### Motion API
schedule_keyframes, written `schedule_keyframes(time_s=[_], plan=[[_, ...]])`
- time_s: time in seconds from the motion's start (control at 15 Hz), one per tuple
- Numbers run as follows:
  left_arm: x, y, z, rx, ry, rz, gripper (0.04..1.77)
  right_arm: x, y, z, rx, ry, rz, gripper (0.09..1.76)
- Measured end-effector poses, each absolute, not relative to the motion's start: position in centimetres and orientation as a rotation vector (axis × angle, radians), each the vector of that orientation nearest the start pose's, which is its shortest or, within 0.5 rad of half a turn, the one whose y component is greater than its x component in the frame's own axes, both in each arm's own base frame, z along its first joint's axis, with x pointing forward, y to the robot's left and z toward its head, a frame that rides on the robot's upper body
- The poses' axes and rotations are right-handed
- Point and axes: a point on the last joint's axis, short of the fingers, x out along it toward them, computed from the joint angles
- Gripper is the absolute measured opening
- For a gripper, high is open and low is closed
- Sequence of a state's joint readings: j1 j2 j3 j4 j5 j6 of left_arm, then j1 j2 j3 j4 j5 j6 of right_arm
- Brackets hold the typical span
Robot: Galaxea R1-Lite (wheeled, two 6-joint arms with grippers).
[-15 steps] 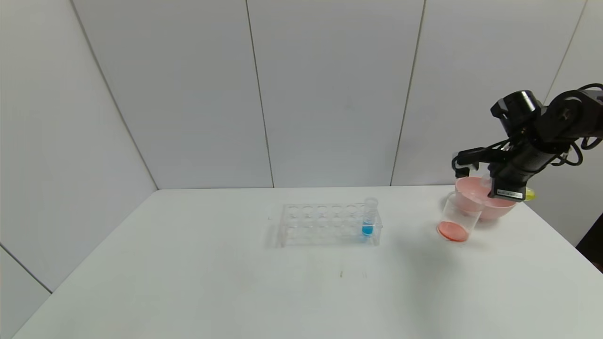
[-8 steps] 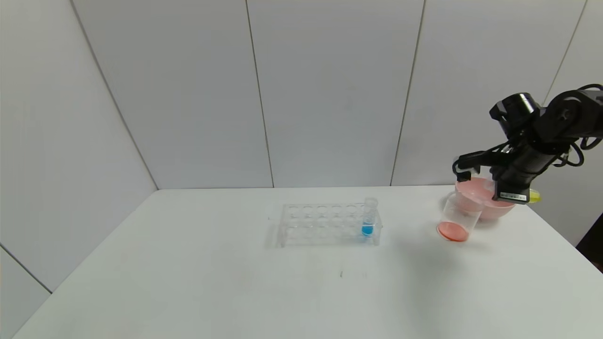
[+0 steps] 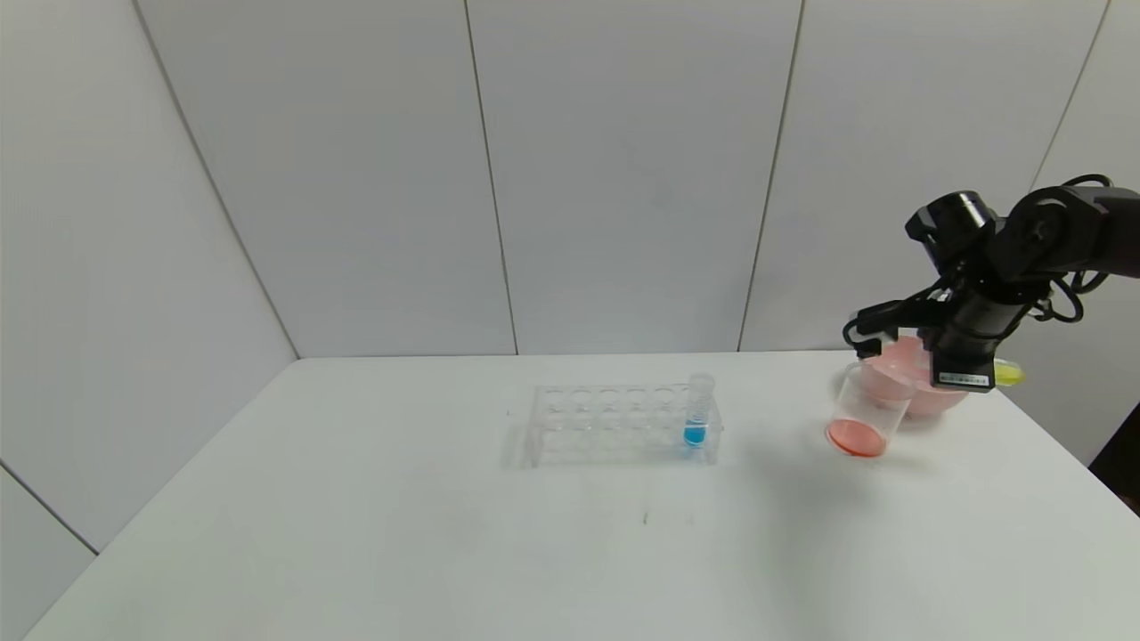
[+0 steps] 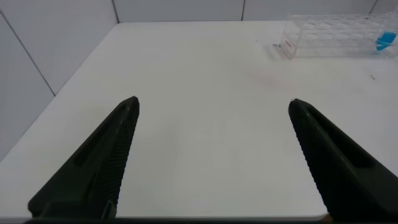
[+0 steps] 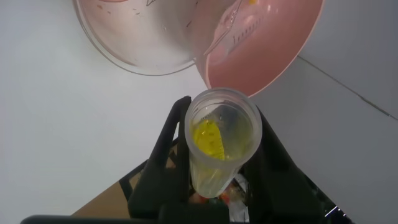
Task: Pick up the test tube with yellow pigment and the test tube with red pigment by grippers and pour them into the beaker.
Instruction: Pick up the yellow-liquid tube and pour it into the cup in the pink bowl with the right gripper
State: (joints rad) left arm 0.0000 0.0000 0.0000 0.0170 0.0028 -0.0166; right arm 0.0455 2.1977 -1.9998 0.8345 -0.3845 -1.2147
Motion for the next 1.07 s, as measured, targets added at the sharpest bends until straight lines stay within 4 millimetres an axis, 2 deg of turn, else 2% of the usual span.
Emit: schedule_keyframes(time_s=[1.07], plan=[[-2.3,0.0,7.4,-0.017,0.017,0.003,1.72,42.0,2.8,18.6,-1.438,1.15,0.28,0.56]])
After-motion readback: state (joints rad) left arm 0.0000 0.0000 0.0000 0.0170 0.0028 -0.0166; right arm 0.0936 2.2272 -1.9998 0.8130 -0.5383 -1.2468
